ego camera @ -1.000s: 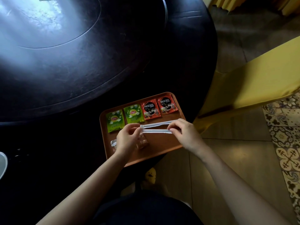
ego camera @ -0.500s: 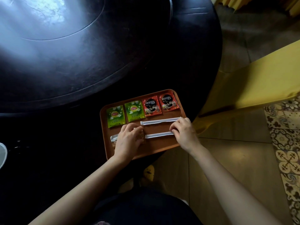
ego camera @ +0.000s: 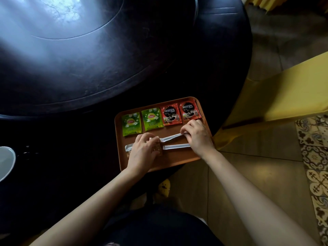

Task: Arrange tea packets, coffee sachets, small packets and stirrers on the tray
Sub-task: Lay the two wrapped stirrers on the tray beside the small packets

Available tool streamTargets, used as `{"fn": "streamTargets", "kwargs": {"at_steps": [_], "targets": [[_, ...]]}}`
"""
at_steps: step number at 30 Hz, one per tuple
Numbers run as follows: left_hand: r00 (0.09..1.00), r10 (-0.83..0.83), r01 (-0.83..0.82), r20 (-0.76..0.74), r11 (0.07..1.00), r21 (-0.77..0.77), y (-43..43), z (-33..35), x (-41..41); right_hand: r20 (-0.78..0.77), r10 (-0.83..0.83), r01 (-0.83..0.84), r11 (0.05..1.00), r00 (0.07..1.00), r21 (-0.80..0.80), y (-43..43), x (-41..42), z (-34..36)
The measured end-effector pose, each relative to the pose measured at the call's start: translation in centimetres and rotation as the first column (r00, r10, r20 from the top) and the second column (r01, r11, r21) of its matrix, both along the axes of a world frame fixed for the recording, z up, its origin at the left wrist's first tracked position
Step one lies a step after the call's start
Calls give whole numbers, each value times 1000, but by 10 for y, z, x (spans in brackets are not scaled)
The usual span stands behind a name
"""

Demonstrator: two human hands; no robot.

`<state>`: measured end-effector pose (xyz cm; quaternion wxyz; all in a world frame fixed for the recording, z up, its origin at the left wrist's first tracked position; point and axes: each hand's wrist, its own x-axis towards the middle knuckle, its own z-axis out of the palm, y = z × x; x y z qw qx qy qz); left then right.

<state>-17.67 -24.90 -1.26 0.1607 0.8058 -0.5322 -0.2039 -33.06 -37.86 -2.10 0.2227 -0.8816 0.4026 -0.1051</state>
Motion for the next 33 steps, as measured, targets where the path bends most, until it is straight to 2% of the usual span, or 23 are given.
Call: {"fn": "streamTargets", "kwargs": {"at_steps": [5,8,13,19,26,29,33], "targets": [[994,-72,80,87,992,-102,1,2,-11,27,-25,25,1000,999,2,0,-5,0],[980,-156,161,124,986,-34,-4,-1,-20,49,-44,45,999,998,-1,5,-15,3],[979,-157,157,129,987,8,-11,-6,-27,-79,28,-27,1000,996,13,18,-42,2],[976,-163,165,144,986,1,-11,-8,-28,-35,-11,12,1000,999,11,14,-39,-1],[987,-140,144,74,989,-42,-9,-9,-24,-10,-18,18,999,1000,38,14,-38,-4],[999,-42,44,17,989,-138,-2,-2,-13,15,-47,46,998,999,45,11,-36,-2],[962,272,-273,-34,937,-217,18,2,23,102,-281,282,959,954,1,-3,-40,0]]}}
